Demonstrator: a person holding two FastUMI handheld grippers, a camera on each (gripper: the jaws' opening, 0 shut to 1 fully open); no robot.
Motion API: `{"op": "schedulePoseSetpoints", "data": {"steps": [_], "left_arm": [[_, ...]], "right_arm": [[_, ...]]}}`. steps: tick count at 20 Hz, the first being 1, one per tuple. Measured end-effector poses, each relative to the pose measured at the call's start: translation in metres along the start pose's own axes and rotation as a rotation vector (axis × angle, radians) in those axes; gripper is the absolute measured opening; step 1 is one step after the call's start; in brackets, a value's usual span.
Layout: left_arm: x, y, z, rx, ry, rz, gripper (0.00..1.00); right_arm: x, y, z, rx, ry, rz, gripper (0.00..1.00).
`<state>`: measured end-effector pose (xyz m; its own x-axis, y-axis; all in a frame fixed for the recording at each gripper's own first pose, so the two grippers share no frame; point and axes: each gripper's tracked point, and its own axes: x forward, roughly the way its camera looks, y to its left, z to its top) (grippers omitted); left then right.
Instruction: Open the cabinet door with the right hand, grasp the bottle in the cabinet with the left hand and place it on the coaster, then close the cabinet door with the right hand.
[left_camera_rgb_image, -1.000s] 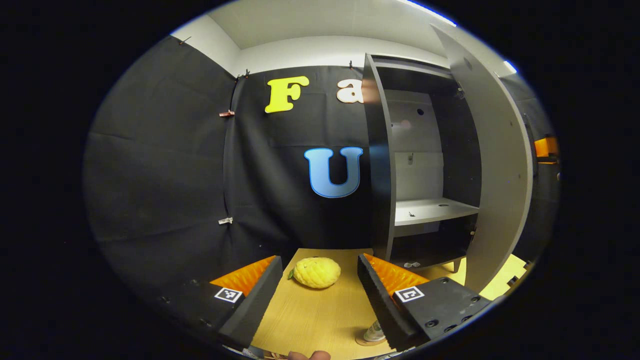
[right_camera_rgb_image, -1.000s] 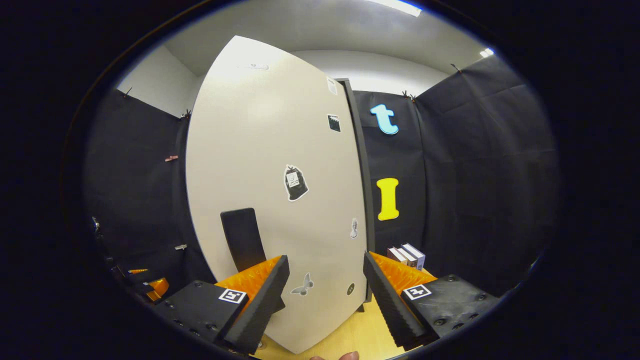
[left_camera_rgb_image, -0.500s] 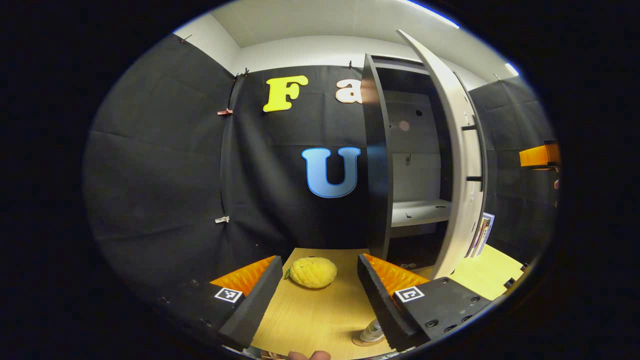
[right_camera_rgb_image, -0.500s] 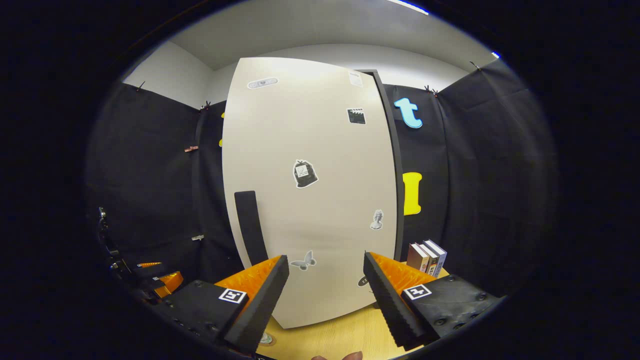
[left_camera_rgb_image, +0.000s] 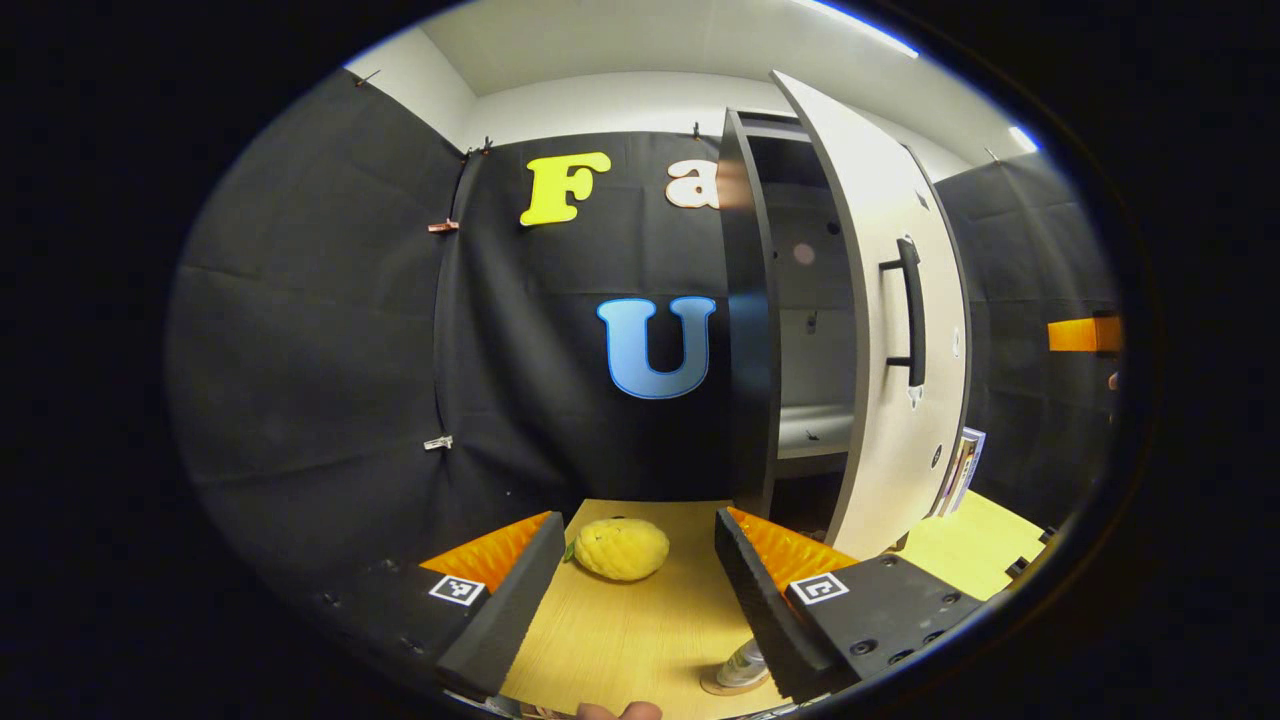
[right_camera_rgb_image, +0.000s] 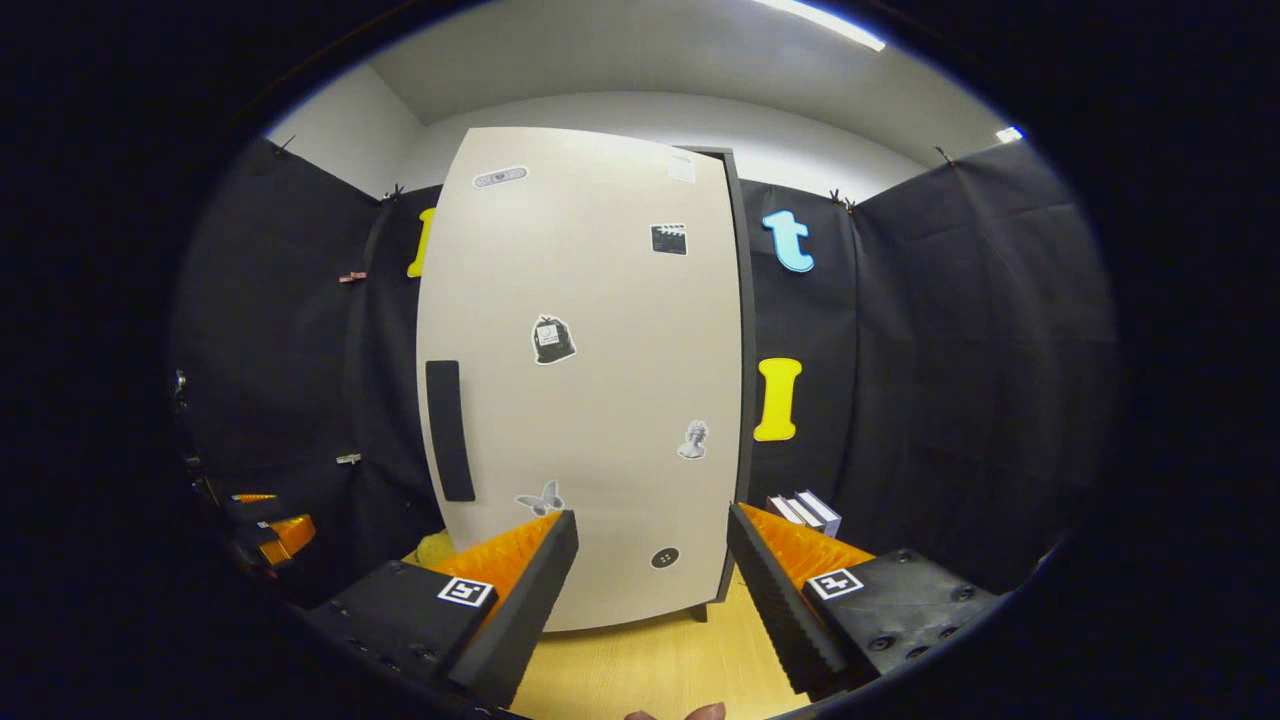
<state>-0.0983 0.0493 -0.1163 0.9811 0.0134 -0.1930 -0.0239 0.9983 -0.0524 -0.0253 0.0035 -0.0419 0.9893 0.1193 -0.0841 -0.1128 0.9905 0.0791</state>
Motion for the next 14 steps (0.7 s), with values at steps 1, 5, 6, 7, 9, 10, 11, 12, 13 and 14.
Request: {"op": "schedulePoseSetpoints", "data": {"steps": [1,5,6,7,9,10,11,12,13,14], "left_arm": [[0.000,-0.001,0.000,-0.001,0.000,-0.002,0.95],[0.002,-0.002,0.006,-0.002,-0.004,-0.005,0.95],[0.003,-0.003,0.007,-0.001,-0.006,-0.008,0.95],[0.003,-0.003,0.010,0.000,-0.008,-0.008,0.95],[0.003,-0.005,0.014,0.004,-0.014,-0.011,0.95],[0.003,-0.006,0.015,0.006,-0.015,-0.012,0.95],[0.002,-0.006,0.017,0.007,-0.016,-0.013,0.95],[0.003,-0.007,0.019,0.008,-0.019,-0.014,0.95],[0.003,-0.008,0.020,0.009,-0.020,-0.016,0.95],[0.001,-0.010,0.020,0.009,-0.022,-0.018,0.95]], "right_arm": [[-0.001,-0.001,-0.002,-0.004,0.001,-0.006,0.98],[0.000,-0.008,-0.005,0.009,-0.005,-0.024,0.98],[0.000,-0.008,-0.006,0.009,-0.005,-0.026,0.98],[0.001,-0.008,-0.008,0.006,-0.003,-0.026,0.98],[0.001,-0.008,-0.010,-0.005,-0.003,-0.026,0.98],[0.000,-0.008,-0.011,-0.008,-0.004,-0.026,0.98],[0.000,-0.008,-0.013,-0.010,-0.003,-0.028,0.98],[0.000,-0.008,-0.014,-0.010,-0.005,-0.027,0.98],[0.000,-0.008,-0.014,-0.010,-0.006,-0.029,0.98],[0.000,-0.009,-0.015,-0.013,-0.006,-0.031,0.98]]}}
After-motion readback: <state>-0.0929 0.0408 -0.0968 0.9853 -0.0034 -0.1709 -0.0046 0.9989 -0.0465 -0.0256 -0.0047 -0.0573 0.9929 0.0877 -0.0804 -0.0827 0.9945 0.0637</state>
